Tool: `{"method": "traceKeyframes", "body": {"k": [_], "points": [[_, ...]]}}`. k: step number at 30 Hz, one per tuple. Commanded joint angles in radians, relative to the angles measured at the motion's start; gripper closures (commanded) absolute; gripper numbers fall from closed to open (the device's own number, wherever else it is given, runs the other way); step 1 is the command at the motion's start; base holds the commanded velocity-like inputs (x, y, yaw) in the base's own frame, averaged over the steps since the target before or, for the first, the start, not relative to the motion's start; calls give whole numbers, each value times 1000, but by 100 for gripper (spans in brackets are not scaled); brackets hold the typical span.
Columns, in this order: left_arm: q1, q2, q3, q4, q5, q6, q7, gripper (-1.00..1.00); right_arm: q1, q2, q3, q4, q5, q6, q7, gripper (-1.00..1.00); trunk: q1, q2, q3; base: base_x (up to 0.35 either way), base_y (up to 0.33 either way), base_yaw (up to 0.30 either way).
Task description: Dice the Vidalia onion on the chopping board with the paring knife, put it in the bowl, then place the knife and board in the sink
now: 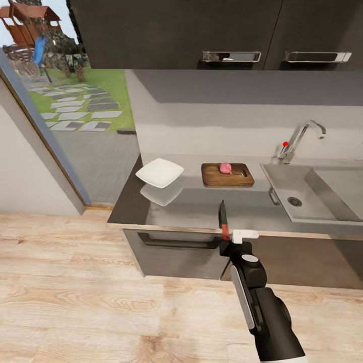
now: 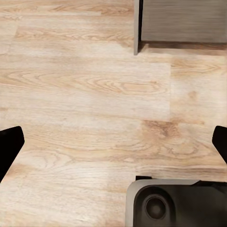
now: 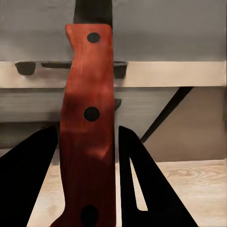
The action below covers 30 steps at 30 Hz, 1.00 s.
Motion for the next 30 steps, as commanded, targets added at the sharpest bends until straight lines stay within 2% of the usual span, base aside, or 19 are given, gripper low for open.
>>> {"method": "traceKeyframes", "body": {"k": [1, 10, 30], "points": [[0, 0, -9, -2, 7, -1, 4, -100, -1, 0, 1, -13, 5, 14, -2, 100, 1, -2, -2, 0, 0, 0], [0, -11, -9, -2, 7, -1, 4, -100, 0, 0, 1, -95, 5, 79, -2, 100, 1, -2, -2, 0, 0, 0], [1, -13, -9, -2, 7, 0, 5, -100, -1, 0, 2, -134, 8, 81, -3, 100, 1, -2, -2, 0, 0, 0]]}}
